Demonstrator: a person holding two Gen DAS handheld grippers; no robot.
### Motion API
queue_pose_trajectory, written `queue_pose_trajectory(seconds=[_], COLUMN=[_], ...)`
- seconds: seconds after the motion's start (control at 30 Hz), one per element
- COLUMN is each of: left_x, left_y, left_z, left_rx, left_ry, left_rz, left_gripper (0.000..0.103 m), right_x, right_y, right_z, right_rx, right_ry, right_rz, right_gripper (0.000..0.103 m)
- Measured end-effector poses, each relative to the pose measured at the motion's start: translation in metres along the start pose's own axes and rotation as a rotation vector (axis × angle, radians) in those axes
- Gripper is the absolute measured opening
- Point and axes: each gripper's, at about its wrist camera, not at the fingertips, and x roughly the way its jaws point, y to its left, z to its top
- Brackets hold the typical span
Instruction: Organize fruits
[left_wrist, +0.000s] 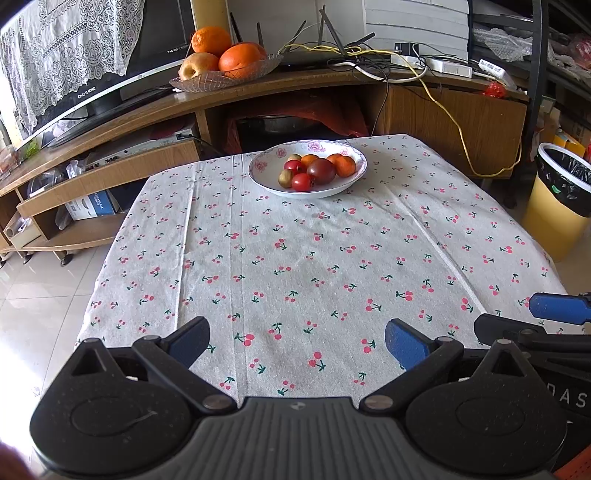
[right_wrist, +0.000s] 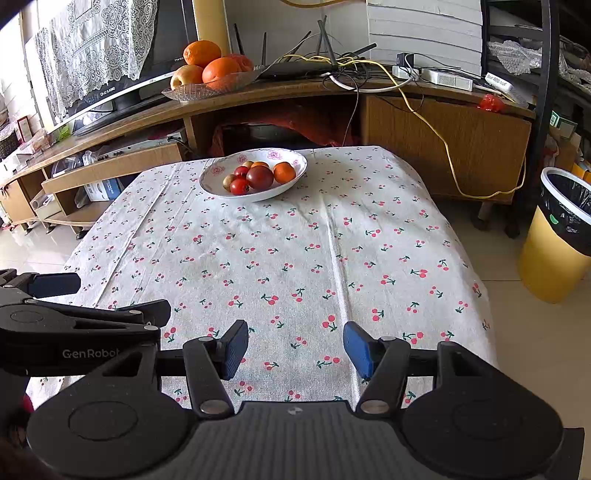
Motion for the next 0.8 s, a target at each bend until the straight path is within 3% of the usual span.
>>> queue_pose_trajectory(seconds=[0.8], left_x=[0.0003], left_y=[-0.0006], left_z=[-0.0008], left_rx=[0.007], left_ry=[0.003], left_rz=[0.006], left_gripper=[0.103], right_x=[0.0009], right_y=[0.0002], right_z=[-0.001], right_rx=[-0.004], right_ry=[0.008], right_rz=[-0.005], right_gripper=[0.053])
